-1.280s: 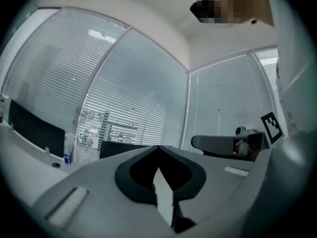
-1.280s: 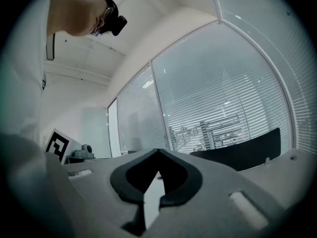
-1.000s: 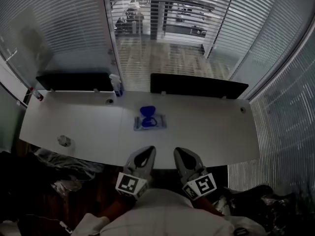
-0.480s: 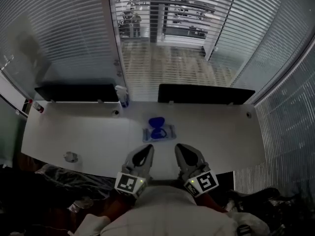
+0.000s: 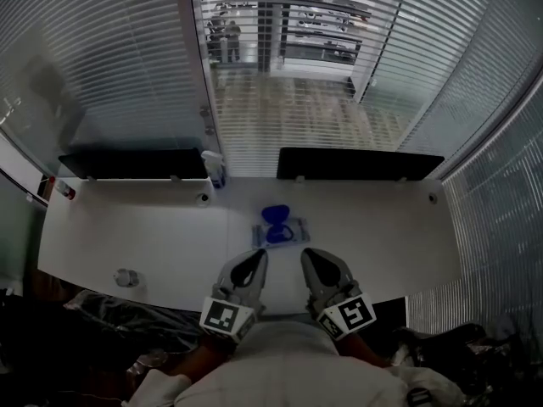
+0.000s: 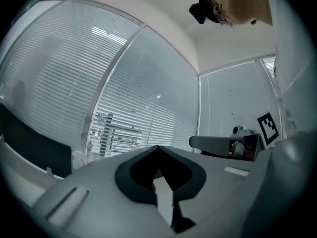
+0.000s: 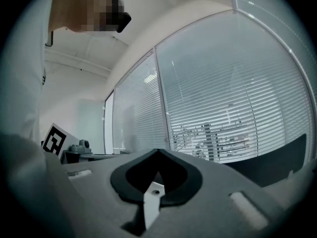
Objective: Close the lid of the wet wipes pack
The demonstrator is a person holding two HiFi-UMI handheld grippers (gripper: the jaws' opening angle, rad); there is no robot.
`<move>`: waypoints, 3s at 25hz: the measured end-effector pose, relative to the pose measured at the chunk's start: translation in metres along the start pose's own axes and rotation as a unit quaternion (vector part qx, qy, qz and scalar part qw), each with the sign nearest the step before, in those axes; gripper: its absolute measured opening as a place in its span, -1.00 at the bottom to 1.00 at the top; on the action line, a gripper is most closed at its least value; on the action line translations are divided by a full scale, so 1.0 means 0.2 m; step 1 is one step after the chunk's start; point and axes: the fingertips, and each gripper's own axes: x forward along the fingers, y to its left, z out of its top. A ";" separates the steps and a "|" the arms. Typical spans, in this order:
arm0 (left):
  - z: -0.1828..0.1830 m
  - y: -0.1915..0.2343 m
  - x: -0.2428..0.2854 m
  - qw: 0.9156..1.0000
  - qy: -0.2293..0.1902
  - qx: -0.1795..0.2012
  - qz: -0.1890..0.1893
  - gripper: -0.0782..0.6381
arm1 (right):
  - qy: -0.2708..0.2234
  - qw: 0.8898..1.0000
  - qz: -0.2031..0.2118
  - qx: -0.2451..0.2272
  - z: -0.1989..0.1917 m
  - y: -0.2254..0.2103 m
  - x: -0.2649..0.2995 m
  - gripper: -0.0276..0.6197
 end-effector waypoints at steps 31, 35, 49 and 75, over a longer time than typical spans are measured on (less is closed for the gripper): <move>-0.16 -0.04 0.32 0.999 0.037 0.005 0.025 -0.78 | 0.016 1.000 0.008 0.002 -0.07 -0.38 -0.01 -0.92; -0.26 -0.03 0.29 0.998 0.056 -0.020 0.037 -0.78 | 0.042 0.999 0.012 -0.009 -0.13 -0.36 -0.03 -0.91; -0.54 0.16 0.29 0.990 0.114 -0.044 0.069 -0.78 | 0.096 0.993 0.066 -0.014 -0.35 -0.35 0.13 -0.79; -1.56 0.61 0.42 0.940 0.322 -0.059 0.097 -0.78 | 0.301 0.943 0.124 -0.066 -1.33 -0.70 0.67 -0.68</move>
